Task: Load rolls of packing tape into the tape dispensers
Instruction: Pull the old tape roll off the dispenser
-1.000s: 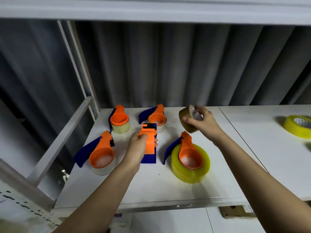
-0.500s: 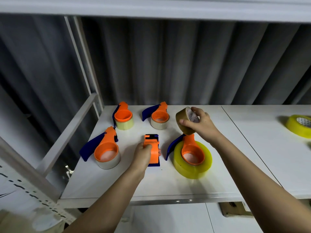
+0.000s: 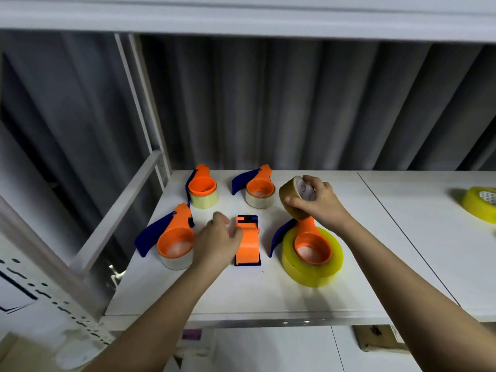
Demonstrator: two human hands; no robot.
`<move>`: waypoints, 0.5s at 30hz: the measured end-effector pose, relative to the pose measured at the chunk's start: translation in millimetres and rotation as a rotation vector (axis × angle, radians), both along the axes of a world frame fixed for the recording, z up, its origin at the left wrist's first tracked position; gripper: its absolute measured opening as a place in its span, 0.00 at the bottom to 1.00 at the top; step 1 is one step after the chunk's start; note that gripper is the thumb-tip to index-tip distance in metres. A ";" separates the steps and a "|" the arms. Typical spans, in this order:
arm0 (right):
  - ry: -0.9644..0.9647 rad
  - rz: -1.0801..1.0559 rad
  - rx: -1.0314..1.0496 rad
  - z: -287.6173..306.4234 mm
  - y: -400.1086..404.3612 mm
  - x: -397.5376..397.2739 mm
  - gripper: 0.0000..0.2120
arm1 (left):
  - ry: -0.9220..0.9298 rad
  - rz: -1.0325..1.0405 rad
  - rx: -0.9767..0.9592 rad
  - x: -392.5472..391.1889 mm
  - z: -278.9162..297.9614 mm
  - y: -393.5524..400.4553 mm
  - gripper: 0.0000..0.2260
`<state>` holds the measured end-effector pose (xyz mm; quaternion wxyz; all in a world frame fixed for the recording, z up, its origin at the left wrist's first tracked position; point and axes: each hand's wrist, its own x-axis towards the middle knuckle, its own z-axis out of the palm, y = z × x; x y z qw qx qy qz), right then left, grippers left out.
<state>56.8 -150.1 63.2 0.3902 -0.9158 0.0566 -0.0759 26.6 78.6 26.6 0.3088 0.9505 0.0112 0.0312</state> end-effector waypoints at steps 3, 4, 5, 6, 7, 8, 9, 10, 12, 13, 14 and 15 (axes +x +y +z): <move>-0.041 0.002 -0.262 8.8 6.8 -0.2 0.38 | -0.169 -0.061 0.171 19.4 20.7 -3.2 0.15; -0.049 0.008 -0.338 12.5 8.6 0.5 0.38 | -0.205 -0.086 0.225 28.9 26.8 -7.8 0.15; -0.049 0.009 -0.392 16.0 10.1 1.6 0.37 | -0.240 -0.111 0.296 39.0 32.4 -13.0 0.16; -0.045 0.004 -0.433 18.6 11.3 2.5 0.37 | -0.269 -0.138 0.376 48.4 37.0 -18.3 0.17; -0.044 -0.008 -0.471 20.8 11.4 4.2 0.37 | -0.288 -0.168 0.452 57.7 40.1 -24.0 0.18; -0.039 -0.021 -0.509 22.5 10.9 5.9 0.36 | -0.293 -0.194 0.513 65.0 43.0 -29.6 0.18; -0.028 -0.030 -0.542 23.3 10.3 7.5 0.36 | -0.286 -0.218 0.563 71.2 44.6 -34.8 0.19; -0.015 -0.036 -0.568 24.1 8.1 8.8 0.37 | -0.273 -0.242 0.599 76.1 46.6 -40.8 0.20; 0.021 -0.040 -0.606 23.0 0.3 10.4 0.36 | -0.231 -0.288 0.652 83.3 48.5 -53.2 0.23; 0.041 -0.043 -0.622 22.3 -6.3 10.2 0.36 | -0.215 -0.304 0.670 85.1 48.7 -60.5 0.24; 0.060 -0.049 -0.631 21.0 -13.2 10.4 0.37 | -0.201 -0.313 0.678 86.7 48.2 -67.0 0.25; 0.070 -0.063 -0.632 19.9 -23.4 9.2 0.37 | -0.193 -0.324 0.677 87.4 47.5 -76.0 0.26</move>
